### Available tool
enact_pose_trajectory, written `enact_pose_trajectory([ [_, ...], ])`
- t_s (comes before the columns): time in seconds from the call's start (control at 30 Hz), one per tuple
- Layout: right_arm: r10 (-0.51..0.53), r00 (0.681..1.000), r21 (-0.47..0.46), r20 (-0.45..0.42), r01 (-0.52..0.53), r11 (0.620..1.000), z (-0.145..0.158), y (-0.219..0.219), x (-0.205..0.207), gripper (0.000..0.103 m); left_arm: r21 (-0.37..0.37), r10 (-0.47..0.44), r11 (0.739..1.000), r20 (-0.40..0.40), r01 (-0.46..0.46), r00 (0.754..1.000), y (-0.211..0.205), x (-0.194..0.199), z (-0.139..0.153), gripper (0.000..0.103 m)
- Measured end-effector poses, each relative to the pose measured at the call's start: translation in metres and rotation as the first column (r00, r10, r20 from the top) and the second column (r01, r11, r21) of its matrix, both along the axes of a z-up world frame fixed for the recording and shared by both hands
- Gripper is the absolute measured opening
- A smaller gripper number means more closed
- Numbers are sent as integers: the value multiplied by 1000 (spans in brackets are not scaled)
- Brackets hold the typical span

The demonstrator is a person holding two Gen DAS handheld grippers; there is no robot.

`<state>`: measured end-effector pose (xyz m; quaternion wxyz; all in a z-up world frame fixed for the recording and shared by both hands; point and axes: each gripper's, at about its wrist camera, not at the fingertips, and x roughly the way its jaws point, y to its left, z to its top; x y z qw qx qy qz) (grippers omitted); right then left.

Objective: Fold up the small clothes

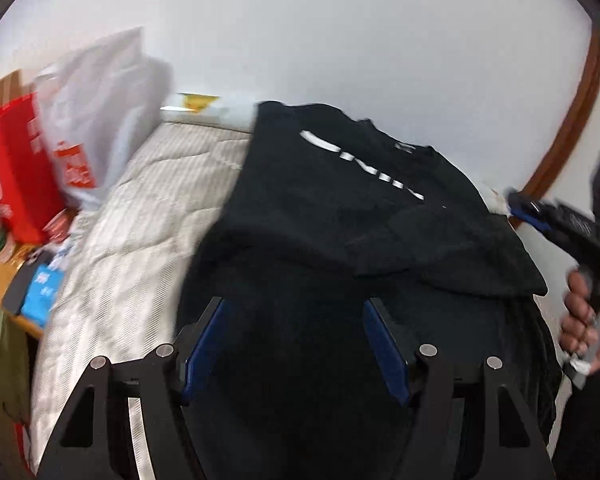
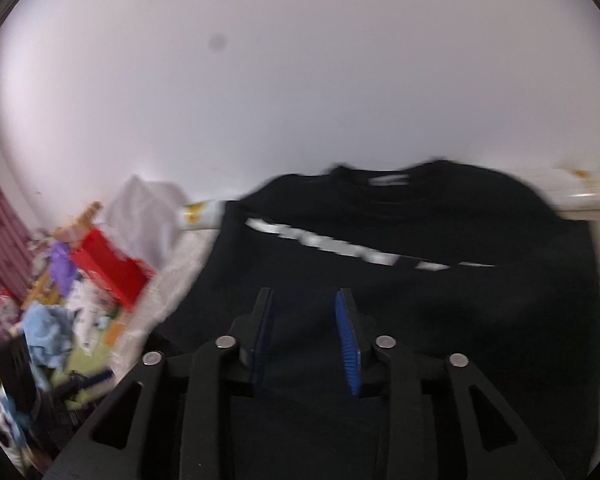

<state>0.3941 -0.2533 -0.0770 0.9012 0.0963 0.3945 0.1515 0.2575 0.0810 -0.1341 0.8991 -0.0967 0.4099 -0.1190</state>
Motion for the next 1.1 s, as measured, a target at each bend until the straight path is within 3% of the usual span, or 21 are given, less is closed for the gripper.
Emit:
enact_pose_trajectory([
  [0.27,-177,984,-180,10,176,968,-19,-131,-63,45,-4,-62,998,6,62,998,-59,61,-8,65],
  [0.43,-219,973,-176,-69,205,963,-55,-177,-94,48,40,-89,995,-83,92,993,-83,94,-40,59],
  [0.57,-234,968,-167,-95,216,962,-77,-189,-104,48,109,-82,990,-43,86,996,-102,93,-48,59],
  [0.7,-260,956,-182,-138,234,955,-93,-192,-99,49,153,-91,984,-6,91,996,-117,96,-50,50],
  [0.8,-264,956,-222,-130,231,947,-89,-189,-91,49,163,-106,981,5,104,994,-122,97,-45,32],
  [0.87,-265,955,-270,-134,222,937,-88,-185,-82,50,152,-110,983,28,104,994,-121,95,-37,23],
  [1.0,-288,935,-330,-206,210,920,-97,-179,-59,50,101,-106,990,112,95,988,-116,87,-4,20],
  [1.1,-285,945,-284,-162,232,930,-86,-176,-58,50,40,-98,995,187,92,977,-106,84,32,20],
])
